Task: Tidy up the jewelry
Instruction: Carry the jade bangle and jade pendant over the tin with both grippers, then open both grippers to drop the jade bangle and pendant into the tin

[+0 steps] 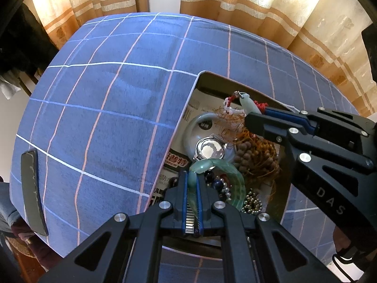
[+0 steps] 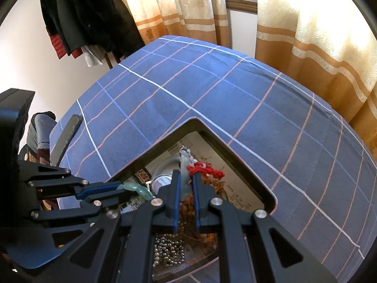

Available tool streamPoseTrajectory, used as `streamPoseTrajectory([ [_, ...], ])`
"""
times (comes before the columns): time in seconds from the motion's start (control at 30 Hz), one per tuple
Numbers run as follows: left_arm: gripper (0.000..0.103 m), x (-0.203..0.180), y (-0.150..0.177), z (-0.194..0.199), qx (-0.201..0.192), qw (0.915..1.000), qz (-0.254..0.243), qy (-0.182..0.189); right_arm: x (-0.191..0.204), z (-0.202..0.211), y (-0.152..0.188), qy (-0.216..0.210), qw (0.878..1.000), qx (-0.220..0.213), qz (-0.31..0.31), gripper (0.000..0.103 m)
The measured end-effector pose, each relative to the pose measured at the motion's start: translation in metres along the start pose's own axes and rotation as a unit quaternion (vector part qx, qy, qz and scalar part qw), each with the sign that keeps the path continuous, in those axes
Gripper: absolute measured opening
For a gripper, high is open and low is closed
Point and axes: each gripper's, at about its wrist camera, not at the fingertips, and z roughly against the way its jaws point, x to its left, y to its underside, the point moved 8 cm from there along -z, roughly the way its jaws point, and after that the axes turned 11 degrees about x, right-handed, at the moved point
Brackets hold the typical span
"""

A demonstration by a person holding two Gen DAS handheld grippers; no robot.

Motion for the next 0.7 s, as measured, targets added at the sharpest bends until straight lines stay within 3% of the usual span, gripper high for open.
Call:
streamPoseTrajectory([
  [0.7,0.007,-0.001,0.004,-0.021,0.024,0.9996,0.004,-0.013,0.001,-0.025,0.013,0.011,0.999,0.03,0.008,0.016],
])
